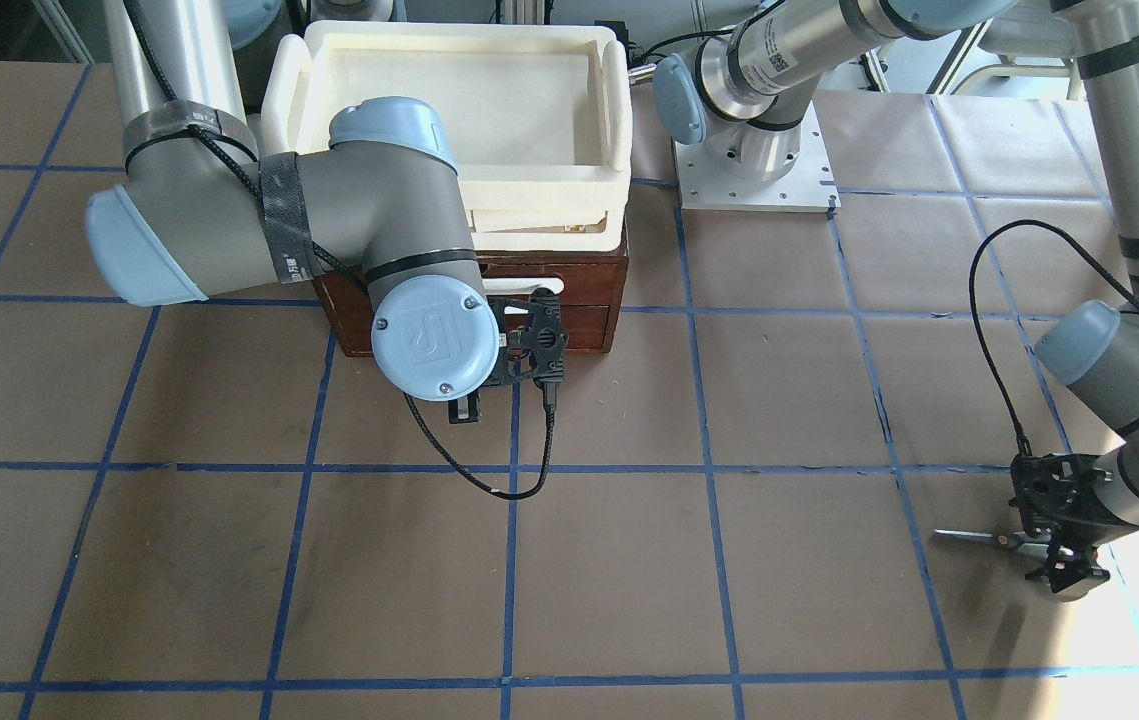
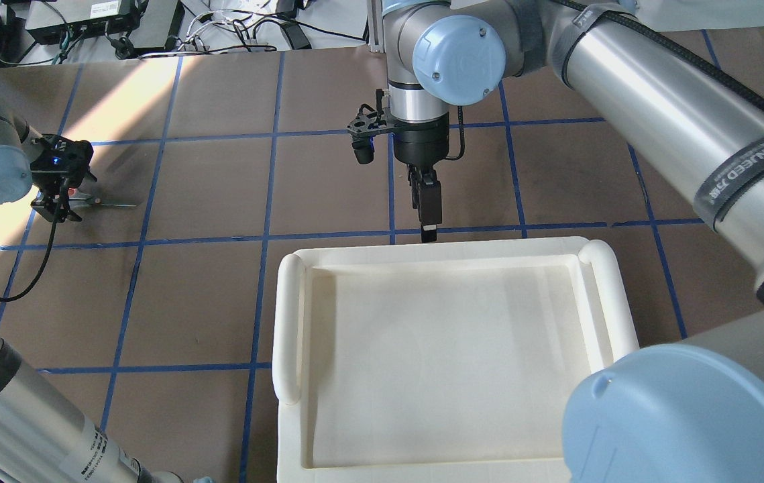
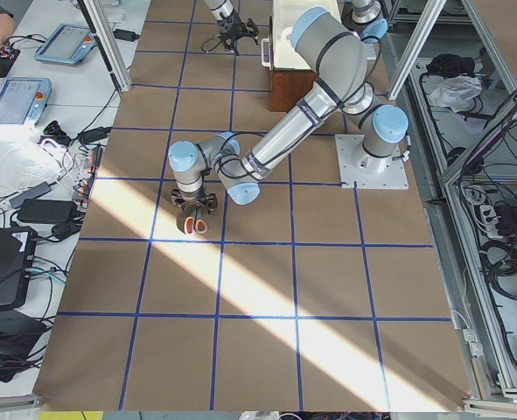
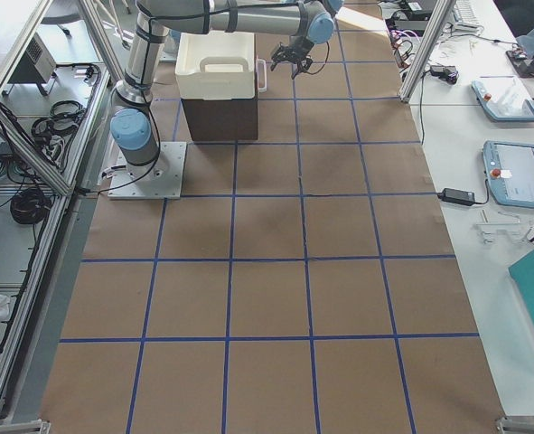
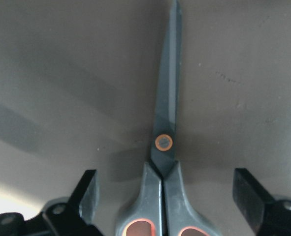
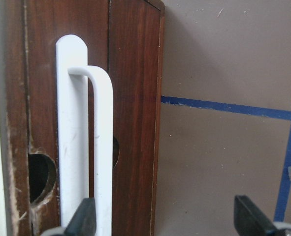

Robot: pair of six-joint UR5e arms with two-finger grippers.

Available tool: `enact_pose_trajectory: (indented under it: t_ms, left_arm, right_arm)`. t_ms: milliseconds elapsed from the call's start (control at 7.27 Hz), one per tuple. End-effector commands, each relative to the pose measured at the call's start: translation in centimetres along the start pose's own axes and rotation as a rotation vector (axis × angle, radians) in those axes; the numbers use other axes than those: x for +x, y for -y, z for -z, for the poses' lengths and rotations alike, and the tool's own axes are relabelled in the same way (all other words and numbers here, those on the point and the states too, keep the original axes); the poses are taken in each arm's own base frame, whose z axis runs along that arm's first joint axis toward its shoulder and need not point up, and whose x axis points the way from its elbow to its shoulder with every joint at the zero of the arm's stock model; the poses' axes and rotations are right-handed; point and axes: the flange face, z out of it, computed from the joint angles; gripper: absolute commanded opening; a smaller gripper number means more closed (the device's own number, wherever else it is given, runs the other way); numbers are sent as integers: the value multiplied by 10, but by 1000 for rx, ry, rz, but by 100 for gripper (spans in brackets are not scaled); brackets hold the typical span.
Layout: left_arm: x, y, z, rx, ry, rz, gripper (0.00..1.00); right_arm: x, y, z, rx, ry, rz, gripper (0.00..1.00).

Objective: Place scissors in drawer with both arms

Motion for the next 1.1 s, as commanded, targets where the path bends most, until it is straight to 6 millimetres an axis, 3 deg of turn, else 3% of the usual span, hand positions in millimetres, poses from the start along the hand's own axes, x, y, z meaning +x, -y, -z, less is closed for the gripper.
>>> enact_pose_trajectory:
  t_ms: [0, 275, 413, 550, 963]
  left_arm:
    - [0, 0, -3, 2, -5, -15, 91]
    - [0, 0, -4, 1, -6, -16, 79]
    - [0, 0, -4, 1, -6, -21, 60]
    - [0, -1, -4, -7, -12, -23, 1]
    - [3, -3, 1, -35, -26, -21, 0]
  right_arm:
    - [0, -1, -16, -4, 50, -4, 96]
    - [5, 0, -28, 14, 36, -4, 93]
    - [4, 0, -29, 13, 37, -4, 90]
    - [4, 0, -29, 13, 39, -4, 83]
    - [0, 6, -28, 27, 38, -17, 83]
